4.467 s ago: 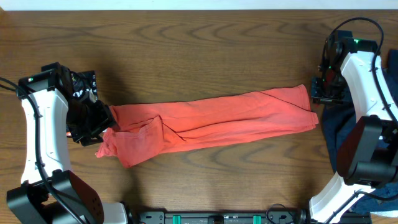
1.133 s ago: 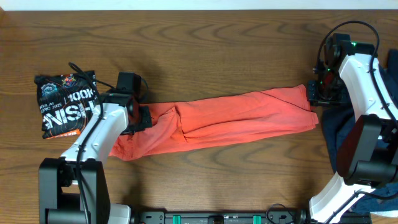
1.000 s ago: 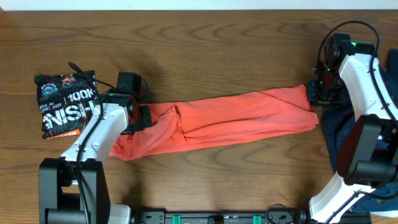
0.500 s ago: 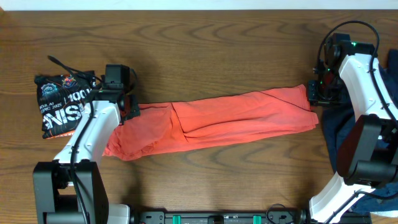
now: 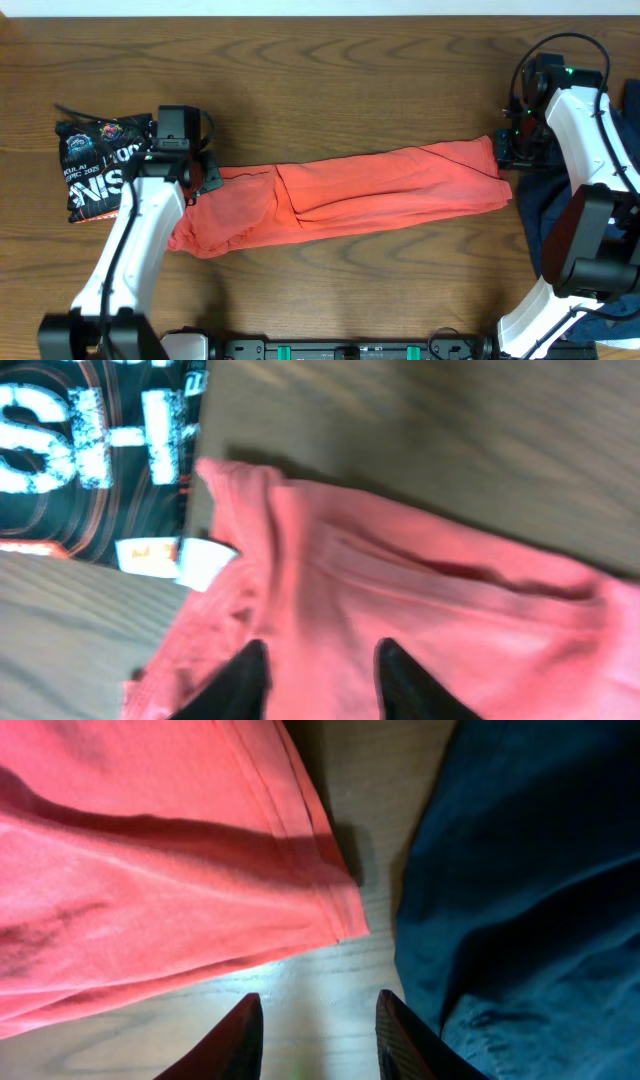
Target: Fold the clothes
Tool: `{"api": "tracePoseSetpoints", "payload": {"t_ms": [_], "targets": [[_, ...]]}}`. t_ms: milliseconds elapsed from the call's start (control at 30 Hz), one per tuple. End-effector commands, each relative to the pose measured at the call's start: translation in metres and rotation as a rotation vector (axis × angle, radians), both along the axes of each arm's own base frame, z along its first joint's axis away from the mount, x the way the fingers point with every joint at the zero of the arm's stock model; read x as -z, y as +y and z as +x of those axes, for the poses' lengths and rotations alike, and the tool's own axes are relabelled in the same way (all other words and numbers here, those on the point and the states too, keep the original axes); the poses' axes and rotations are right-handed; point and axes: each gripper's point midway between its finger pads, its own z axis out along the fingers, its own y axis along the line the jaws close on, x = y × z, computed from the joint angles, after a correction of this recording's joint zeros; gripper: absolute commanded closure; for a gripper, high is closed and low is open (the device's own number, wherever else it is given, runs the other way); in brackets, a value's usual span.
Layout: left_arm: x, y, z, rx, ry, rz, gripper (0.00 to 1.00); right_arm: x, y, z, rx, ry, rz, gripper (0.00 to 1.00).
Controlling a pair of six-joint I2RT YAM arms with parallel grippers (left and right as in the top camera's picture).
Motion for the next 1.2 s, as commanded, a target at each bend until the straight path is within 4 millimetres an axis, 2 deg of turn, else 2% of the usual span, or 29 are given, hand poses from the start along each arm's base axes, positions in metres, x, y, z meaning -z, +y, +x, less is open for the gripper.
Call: {"api": "tracePoseSetpoints", "payload": {"t_ms": [0,167,267,333,433,533,667,933,1067,1167], "targets": [[0.008,-0.015,-0.003,0.011,0.028,-0.093,0.71,-0.002,-0.007,-0.001,-0.054,-0.015,0.022,0.62],[0.053,-0.015,-0.023,-0.02,0.166,-0.098,0.71,0.012,-0.012,-0.001,-0.151,-0.026,0.049,0.57],[0.072,-0.012,-0.031,-0.026,0.228,-0.084,0.7,0.026,-0.003,0.002,-0.221,-0.068,0.134,0.55],[0.08,-0.007,-0.032,-0.035,0.25,-0.053,0.63,0.036,0.002,0.006,-0.255,-0.107,0.184,0.53],[0.089,0.007,-0.034,-0.054,0.28,0.027,0.44,0.049,0.002,0.012,-0.271,-0.152,0.182,0.53],[0.09,0.007,-0.038,-0.054,0.298,0.028,0.37,0.06,0.001,0.02,-0.287,-0.201,0.168,0.53],[0.072,0.005,-0.037,-0.074,0.277,0.01,0.28,0.077,0.005,0.022,-0.296,-0.242,0.178,0.53],[-0.005,0.005,-0.019,-0.117,-0.007,-0.021,0.17,0.096,0.028,0.004,-0.31,-0.222,0.263,0.55],[-0.028,0.005,-0.02,-0.116,-0.09,-0.027,0.15,0.096,0.038,0.0,-0.329,-0.203,0.28,0.62],[-0.034,0.005,-0.021,-0.116,-0.108,-0.029,0.15,0.096,0.042,-0.002,-0.342,-0.192,0.279,0.79]]}}
